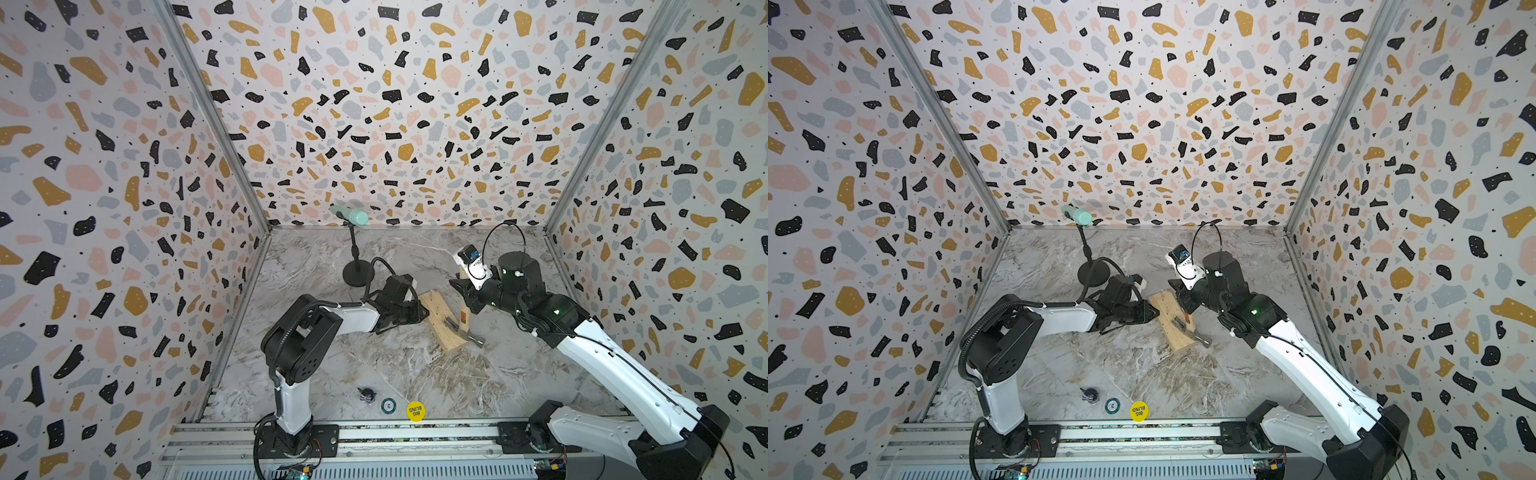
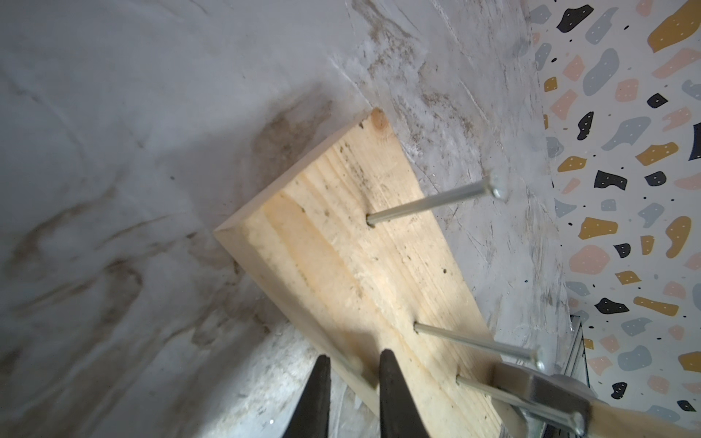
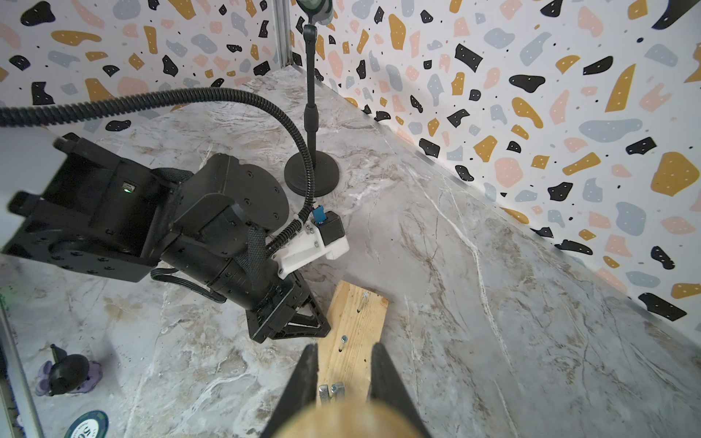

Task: Use a claw hammer to pull out a nail
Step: Remove the nail from the mounting plate.

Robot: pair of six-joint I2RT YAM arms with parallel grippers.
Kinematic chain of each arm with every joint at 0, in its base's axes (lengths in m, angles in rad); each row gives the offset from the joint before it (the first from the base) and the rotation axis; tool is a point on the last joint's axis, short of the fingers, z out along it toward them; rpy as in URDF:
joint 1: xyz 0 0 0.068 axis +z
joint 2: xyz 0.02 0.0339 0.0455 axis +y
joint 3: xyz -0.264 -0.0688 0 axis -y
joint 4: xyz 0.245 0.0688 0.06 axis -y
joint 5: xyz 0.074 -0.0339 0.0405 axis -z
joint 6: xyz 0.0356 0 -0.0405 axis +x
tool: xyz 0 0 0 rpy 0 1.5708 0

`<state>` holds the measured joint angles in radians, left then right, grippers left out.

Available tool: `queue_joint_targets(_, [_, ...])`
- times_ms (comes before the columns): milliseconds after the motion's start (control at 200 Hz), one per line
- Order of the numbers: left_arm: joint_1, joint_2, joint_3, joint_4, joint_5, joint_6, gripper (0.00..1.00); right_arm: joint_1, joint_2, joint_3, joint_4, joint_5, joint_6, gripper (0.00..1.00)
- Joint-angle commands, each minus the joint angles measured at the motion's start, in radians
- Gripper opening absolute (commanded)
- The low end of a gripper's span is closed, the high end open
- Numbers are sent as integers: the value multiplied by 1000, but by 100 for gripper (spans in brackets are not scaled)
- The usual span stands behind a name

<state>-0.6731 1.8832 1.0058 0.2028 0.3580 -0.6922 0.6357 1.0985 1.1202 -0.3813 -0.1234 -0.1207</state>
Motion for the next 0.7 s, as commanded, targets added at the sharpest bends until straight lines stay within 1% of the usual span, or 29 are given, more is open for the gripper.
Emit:
queue_joint_targets(0, [6,19,-15,17,11,1,20,-2,-25,51,115,-8,-4,0])
queue_joint_targets(320, [6,17,-15,17,11,1,19,-19,-27,34,150,-14,-2,0])
queue_joint_targets(696, [6,20,-14,18,12,-4,19,-77,-32,13,198,-93,20,0])
